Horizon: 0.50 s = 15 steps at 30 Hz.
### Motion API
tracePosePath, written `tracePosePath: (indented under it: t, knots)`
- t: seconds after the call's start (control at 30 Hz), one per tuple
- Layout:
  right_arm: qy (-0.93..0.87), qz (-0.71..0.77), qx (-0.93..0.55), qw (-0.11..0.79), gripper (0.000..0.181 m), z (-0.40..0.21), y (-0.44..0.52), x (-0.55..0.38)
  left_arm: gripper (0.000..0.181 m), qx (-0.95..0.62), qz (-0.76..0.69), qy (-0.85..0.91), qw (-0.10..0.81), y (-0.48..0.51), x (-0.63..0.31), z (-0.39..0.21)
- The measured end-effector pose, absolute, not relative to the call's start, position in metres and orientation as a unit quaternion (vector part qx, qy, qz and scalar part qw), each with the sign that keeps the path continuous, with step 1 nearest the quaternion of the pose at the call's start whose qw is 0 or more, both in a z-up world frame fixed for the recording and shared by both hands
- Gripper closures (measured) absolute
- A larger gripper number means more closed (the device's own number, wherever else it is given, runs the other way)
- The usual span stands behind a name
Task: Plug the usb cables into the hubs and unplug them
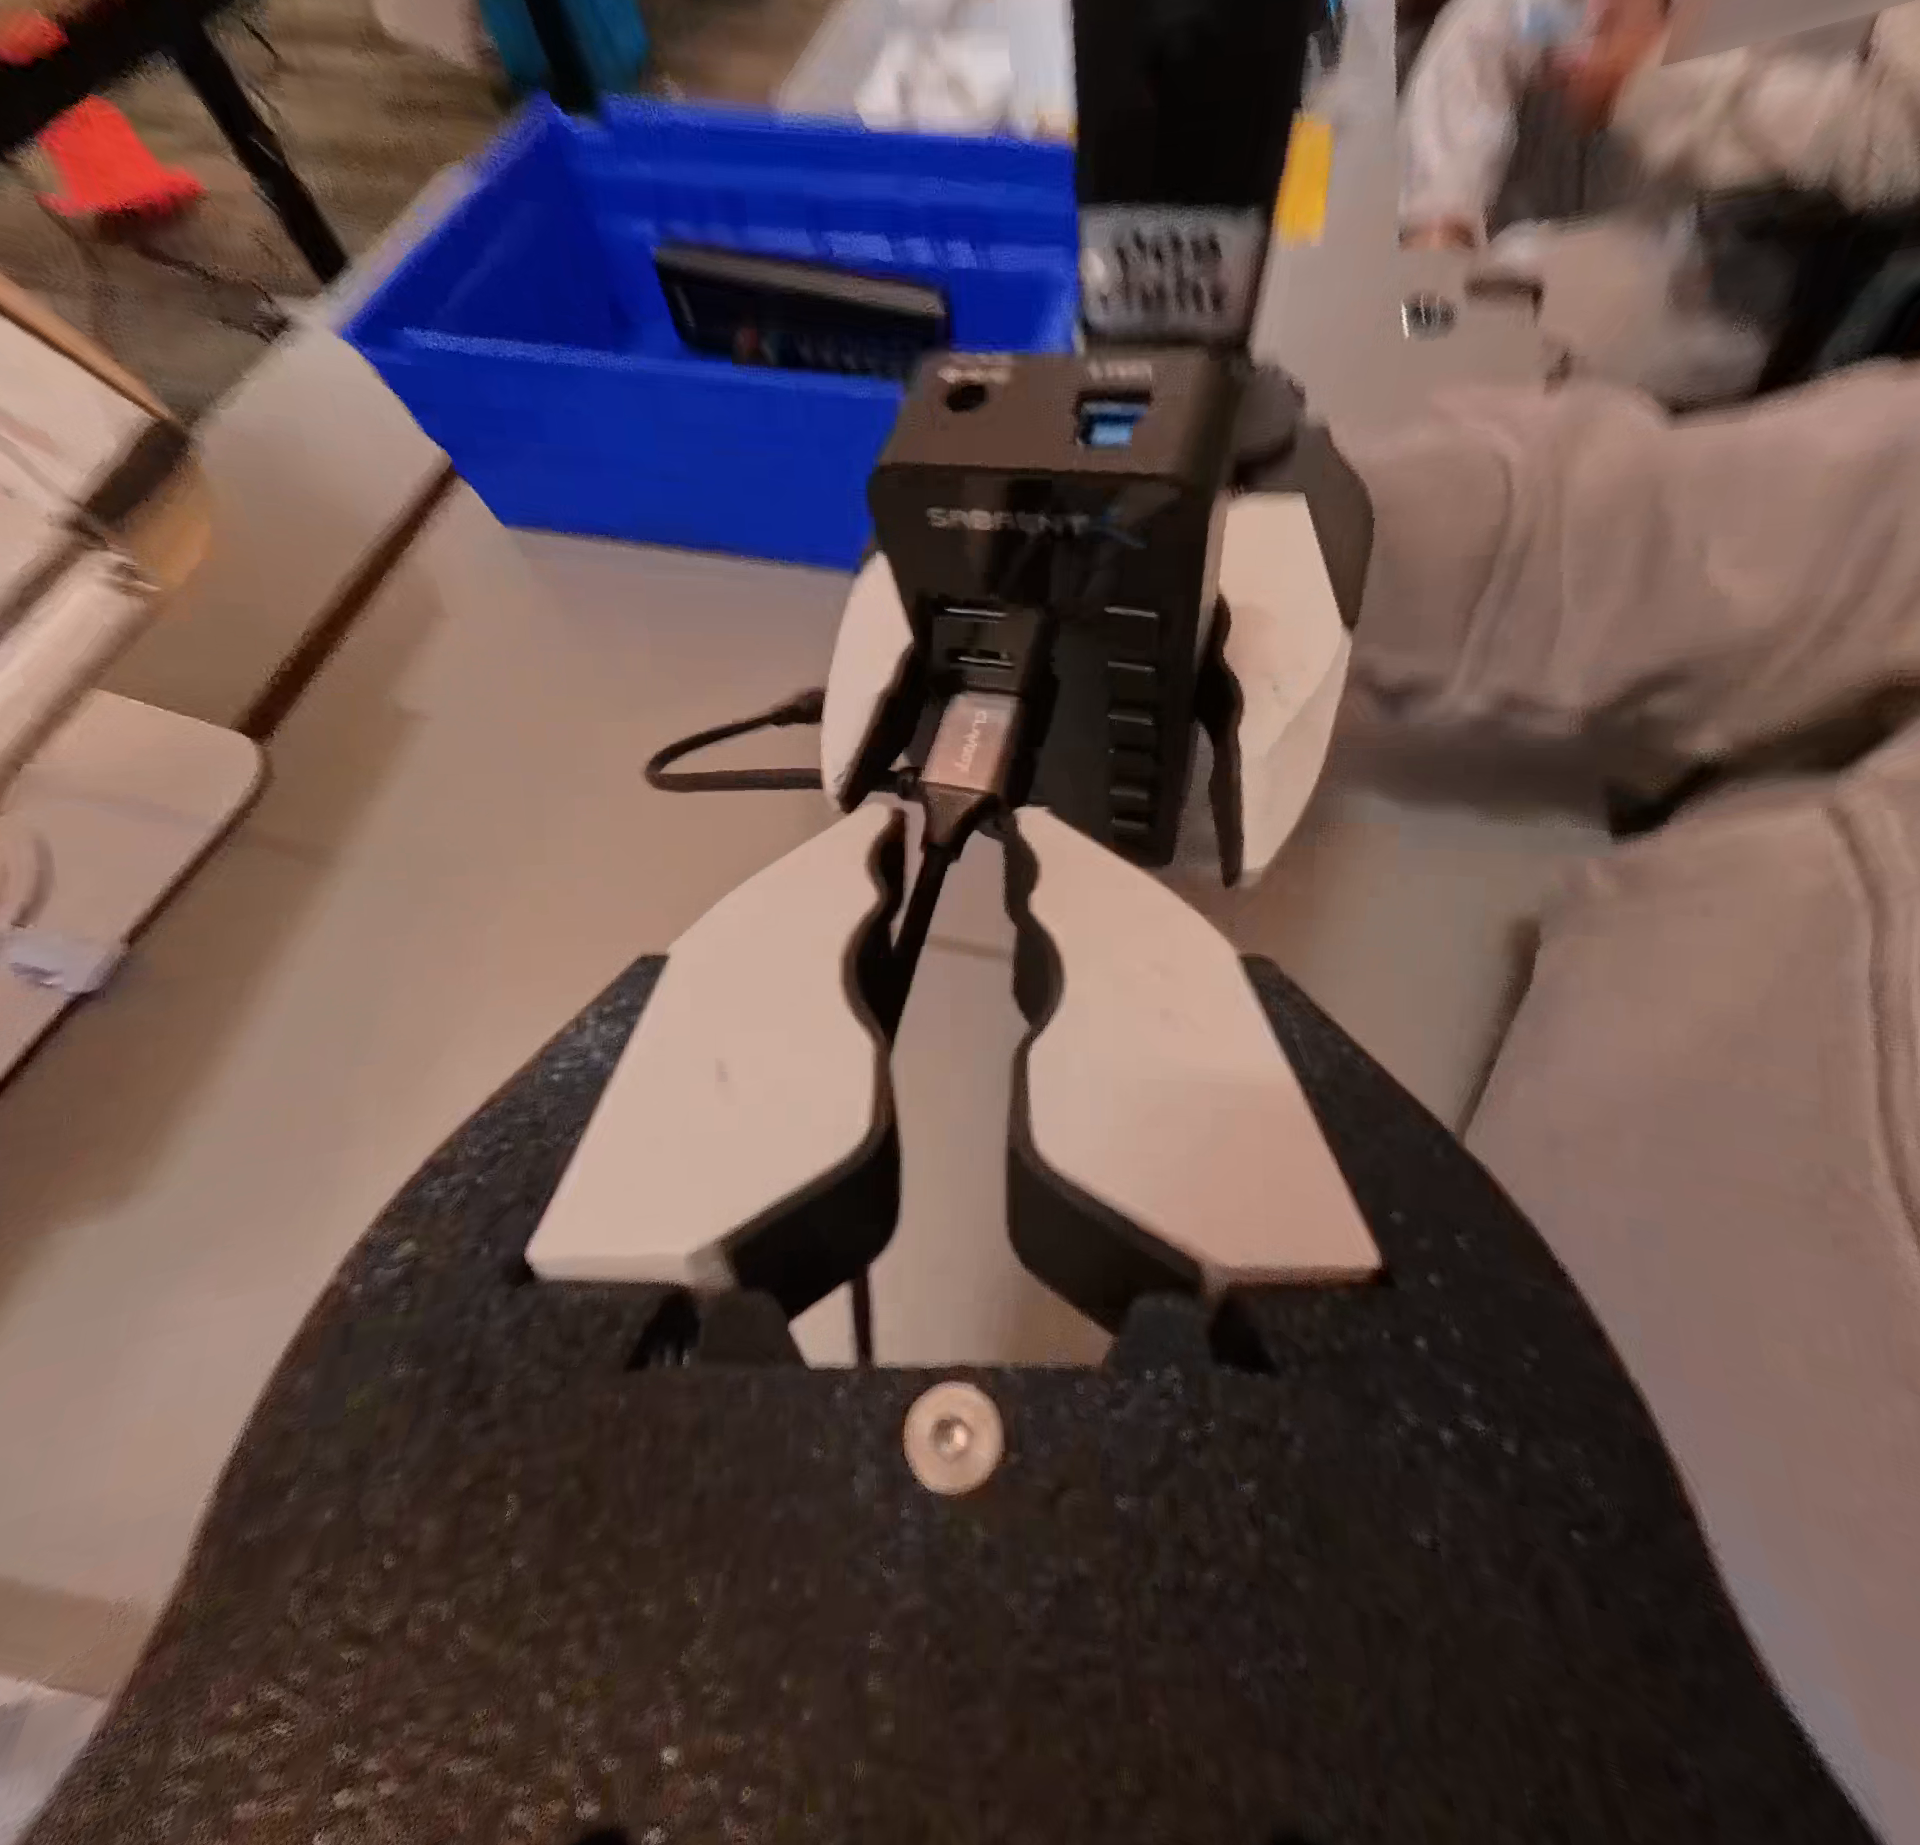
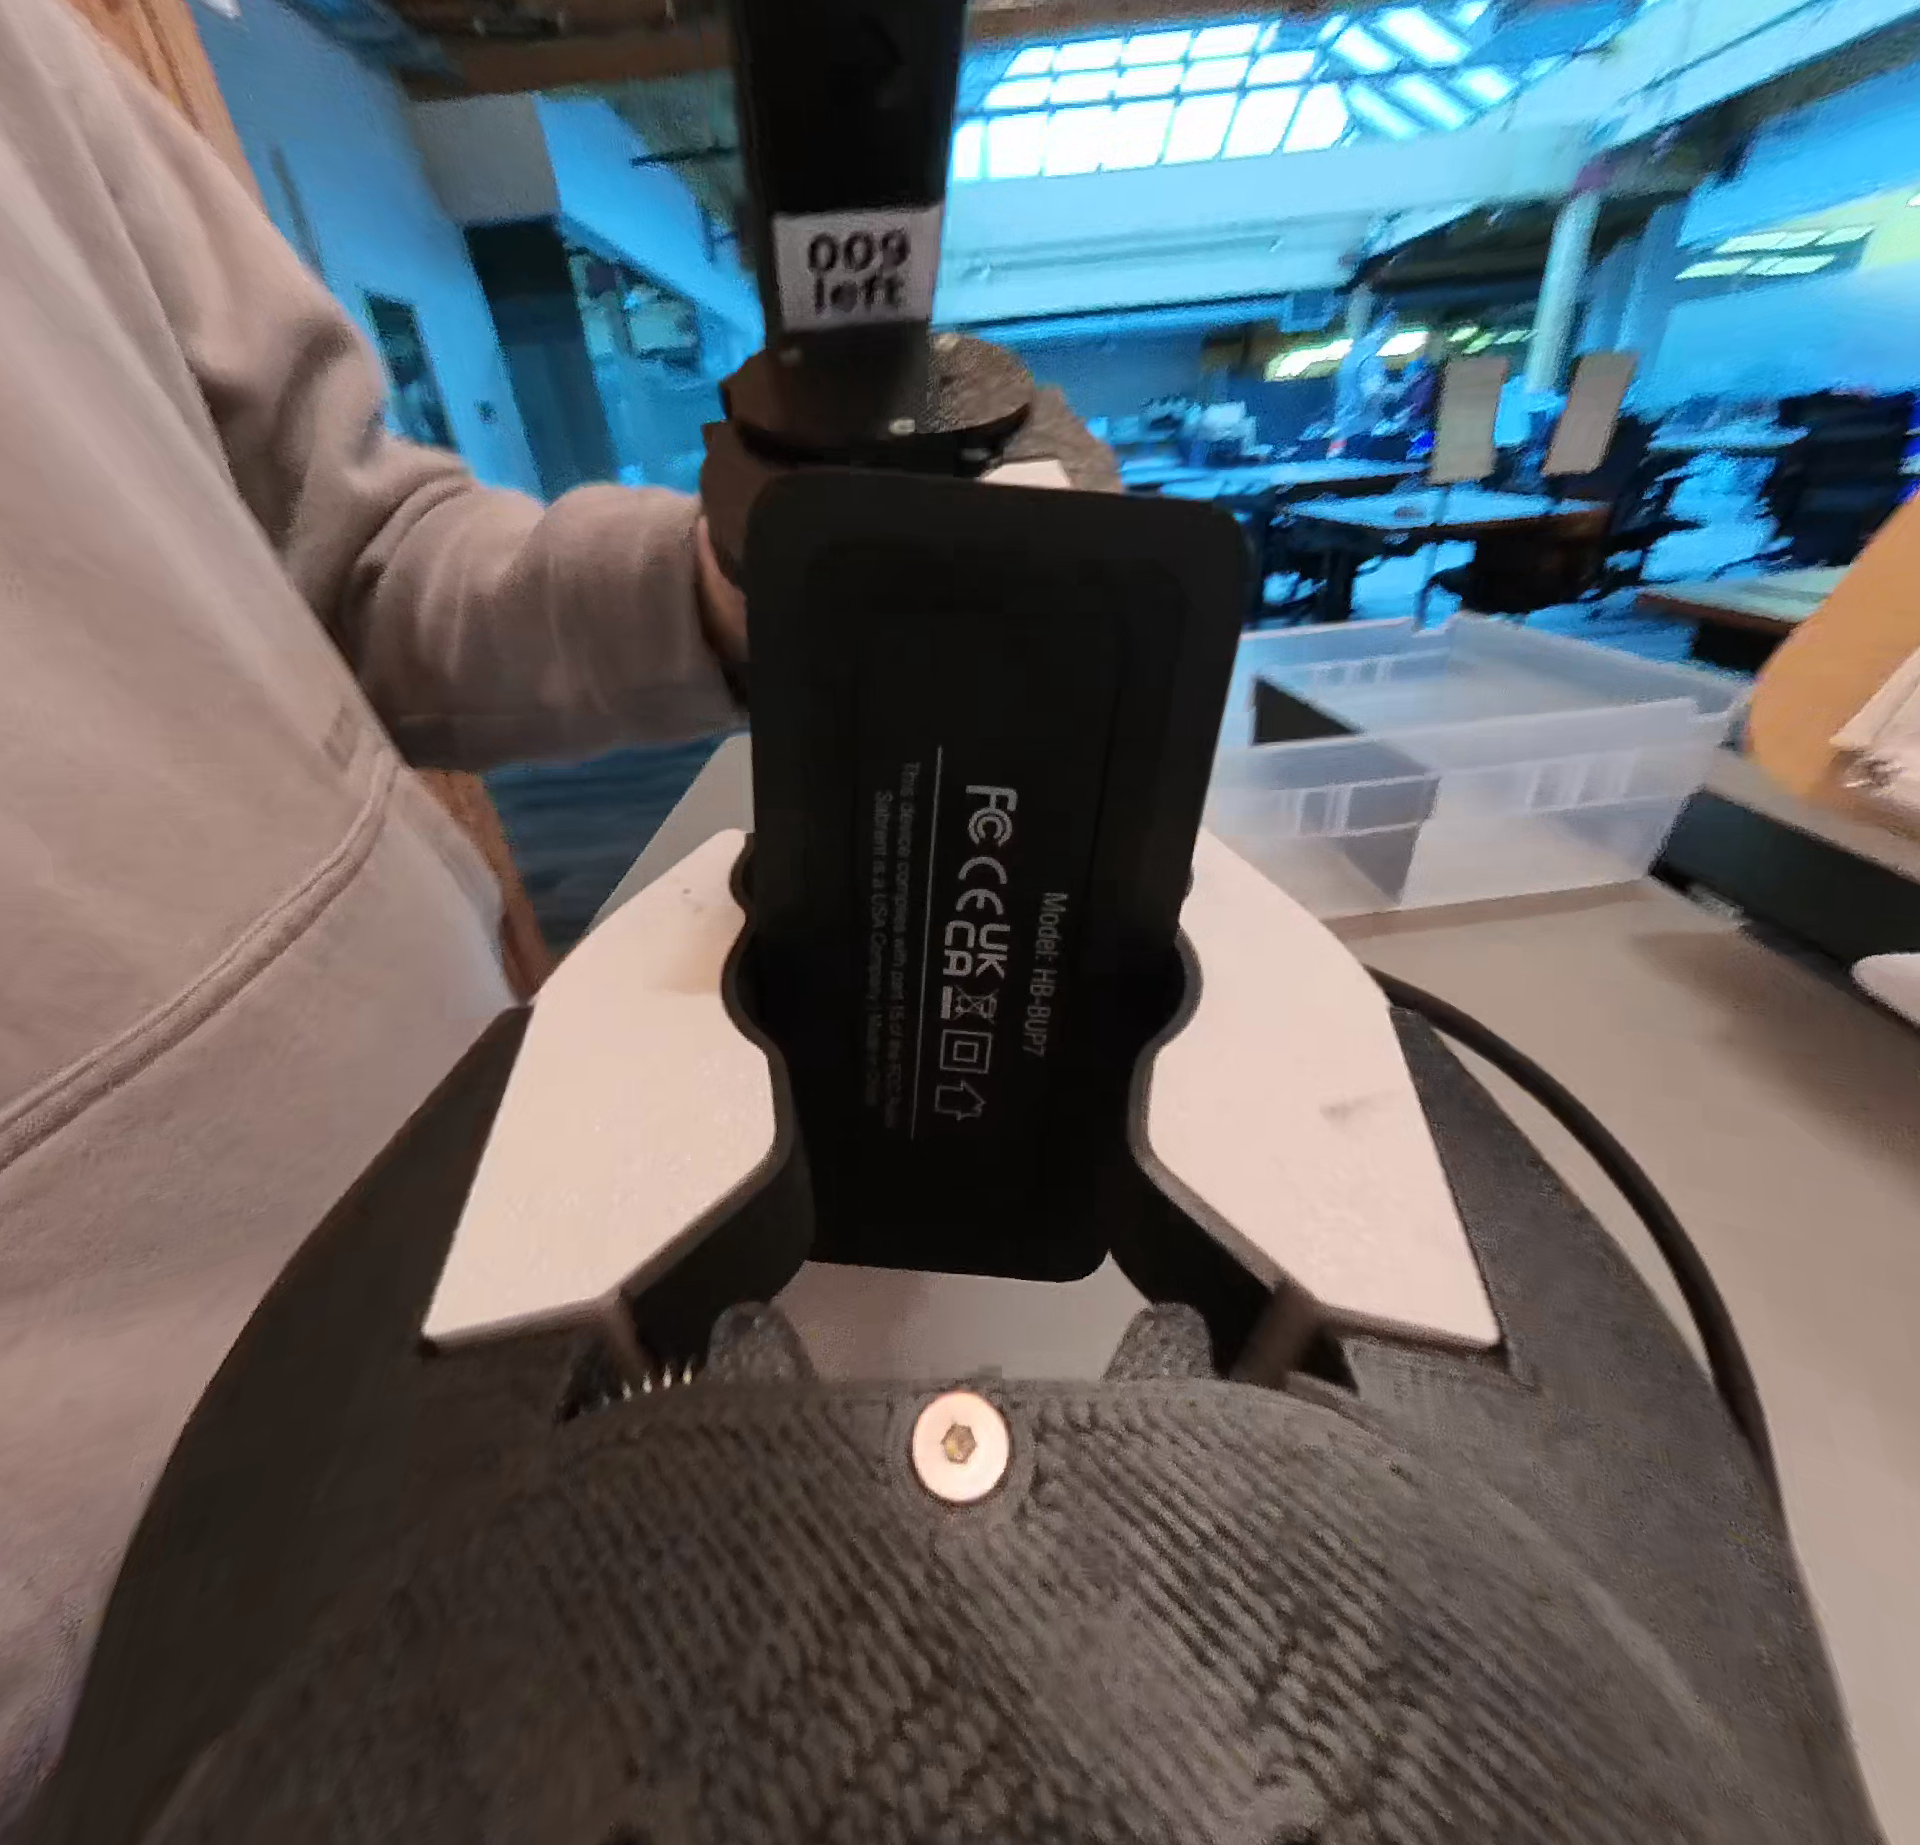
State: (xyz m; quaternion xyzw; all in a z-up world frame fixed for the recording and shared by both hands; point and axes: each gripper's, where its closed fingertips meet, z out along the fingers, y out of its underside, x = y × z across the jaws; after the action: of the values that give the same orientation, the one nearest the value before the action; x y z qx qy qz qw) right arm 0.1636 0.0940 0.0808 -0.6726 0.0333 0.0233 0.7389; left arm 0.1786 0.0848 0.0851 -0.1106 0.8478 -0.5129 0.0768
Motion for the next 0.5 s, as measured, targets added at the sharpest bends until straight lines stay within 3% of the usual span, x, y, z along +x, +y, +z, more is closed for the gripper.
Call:
tracePosePath:
  t: [0.07,0.2,0.37,0.5]
  knots:
    - [0.06,-0.017,-0.662,0.747,0.111,0.092,0.083,0.177,0.146,-0.145,-0.569,0.801,0.119,0.095,0.191,0.115]
    - [0.142,-0.085,-0.603,0.781,0.11,0.135,0.025,0.21,0.145,-0.198,-0.621,0.74,0.166,0.127,0.202,0.139]
    - [0.308,-0.207,-0.479,0.795,0.109,0.189,-0.088,0.263,0.145,-0.196,-0.563,0.792,0.132,0.136,0.183,0.083]
    - [0.405,-0.269,-0.38,0.787,0.109,0.196,-0.164,0.286,0.146,-0.175,-0.542,0.814,0.113,0.128,0.166,0.056]
